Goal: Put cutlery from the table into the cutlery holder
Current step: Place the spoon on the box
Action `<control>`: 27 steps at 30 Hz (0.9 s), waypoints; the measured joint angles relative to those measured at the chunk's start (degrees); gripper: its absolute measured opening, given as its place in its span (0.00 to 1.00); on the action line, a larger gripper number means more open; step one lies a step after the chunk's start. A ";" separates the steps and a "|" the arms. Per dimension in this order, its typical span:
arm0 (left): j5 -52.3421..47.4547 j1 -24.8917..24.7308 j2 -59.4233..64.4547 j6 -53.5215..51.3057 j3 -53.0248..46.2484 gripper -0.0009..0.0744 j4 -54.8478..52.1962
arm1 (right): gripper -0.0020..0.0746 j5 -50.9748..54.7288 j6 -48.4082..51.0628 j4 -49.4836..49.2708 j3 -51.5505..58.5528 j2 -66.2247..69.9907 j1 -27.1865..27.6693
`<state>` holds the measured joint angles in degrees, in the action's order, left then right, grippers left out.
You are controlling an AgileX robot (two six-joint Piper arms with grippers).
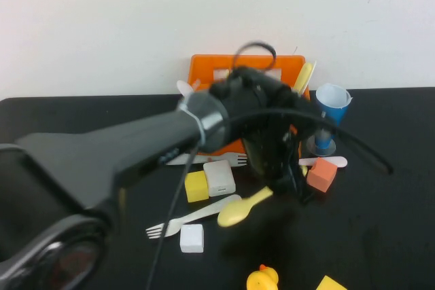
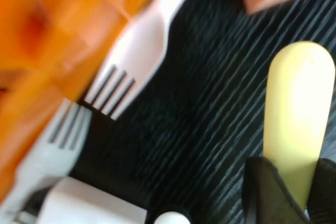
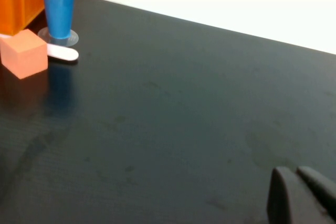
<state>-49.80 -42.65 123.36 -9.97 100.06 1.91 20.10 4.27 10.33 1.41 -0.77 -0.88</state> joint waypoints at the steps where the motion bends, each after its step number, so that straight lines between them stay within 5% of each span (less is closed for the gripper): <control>1: 0.25 0.00 -1.14 0.00 0.00 0.20 0.14 | 0.02 0.00 0.00 0.00 0.00 0.00 0.00; 7: 8.93 0.00 -8.07 0.00 -6.09 0.20 2.59 | 0.02 0.00 0.00 0.00 0.00 0.00 0.00; 20: 74.39 1.17 -26.72 -1.04 -35.35 0.20 5.43 | 0.02 0.02 0.00 0.02 0.00 0.00 0.00; 27: 87.37 3.14 -27.13 -1.63 -36.54 0.20 11.11 | 0.02 0.12 0.00 0.02 0.00 0.00 0.00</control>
<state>37.57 -39.50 96.22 -11.60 63.52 13.01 20.21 4.27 10.36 1.41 -0.77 -0.88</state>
